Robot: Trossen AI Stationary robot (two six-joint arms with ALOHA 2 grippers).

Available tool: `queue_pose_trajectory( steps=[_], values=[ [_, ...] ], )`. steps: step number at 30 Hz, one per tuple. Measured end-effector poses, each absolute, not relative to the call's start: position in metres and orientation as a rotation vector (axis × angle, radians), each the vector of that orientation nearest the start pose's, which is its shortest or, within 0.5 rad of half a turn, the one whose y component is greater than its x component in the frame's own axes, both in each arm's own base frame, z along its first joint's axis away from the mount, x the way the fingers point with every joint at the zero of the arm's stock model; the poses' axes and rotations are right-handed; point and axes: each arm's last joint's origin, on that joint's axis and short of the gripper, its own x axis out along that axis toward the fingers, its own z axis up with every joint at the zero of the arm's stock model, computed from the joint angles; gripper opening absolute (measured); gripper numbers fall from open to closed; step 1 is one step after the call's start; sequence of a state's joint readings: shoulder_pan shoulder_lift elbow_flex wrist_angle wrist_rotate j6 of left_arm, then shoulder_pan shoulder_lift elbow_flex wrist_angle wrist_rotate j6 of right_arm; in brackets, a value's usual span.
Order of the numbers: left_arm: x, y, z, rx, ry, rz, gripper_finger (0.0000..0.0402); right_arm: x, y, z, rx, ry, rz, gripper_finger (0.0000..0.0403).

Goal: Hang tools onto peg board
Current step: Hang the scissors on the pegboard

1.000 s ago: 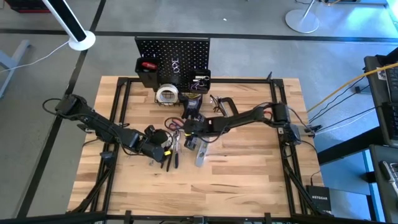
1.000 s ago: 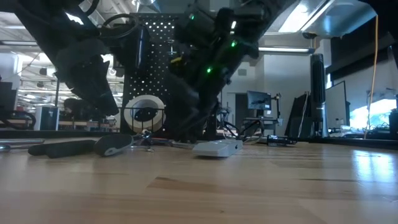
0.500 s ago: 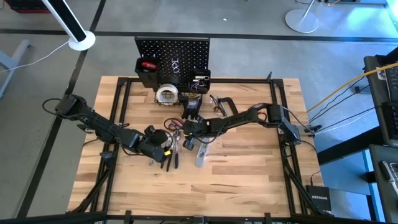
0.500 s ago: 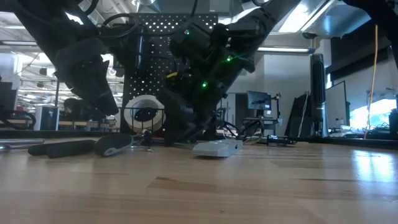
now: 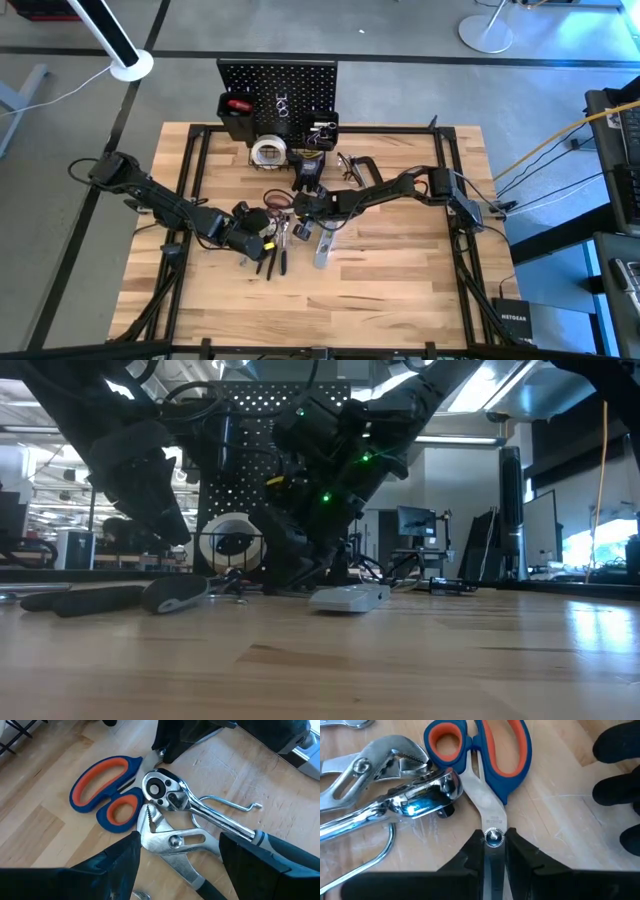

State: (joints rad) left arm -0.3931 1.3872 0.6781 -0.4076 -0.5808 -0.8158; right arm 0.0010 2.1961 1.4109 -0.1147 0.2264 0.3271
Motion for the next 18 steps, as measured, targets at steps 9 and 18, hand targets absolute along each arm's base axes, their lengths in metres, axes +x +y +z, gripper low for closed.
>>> queue_pose_trajectory(
  steps=[9,18],
  values=[
    [0.225,-0.076,0.166,-0.224,0.833,0.540,0.0254,0.446,-0.007,0.124,0.181,0.855,-0.348,0.0052],
    [0.225,-0.076,0.166,-0.221,0.833,0.539,0.0254,0.444,-0.007,0.147,0.165,0.807,-0.336,0.0052]
  ],
)
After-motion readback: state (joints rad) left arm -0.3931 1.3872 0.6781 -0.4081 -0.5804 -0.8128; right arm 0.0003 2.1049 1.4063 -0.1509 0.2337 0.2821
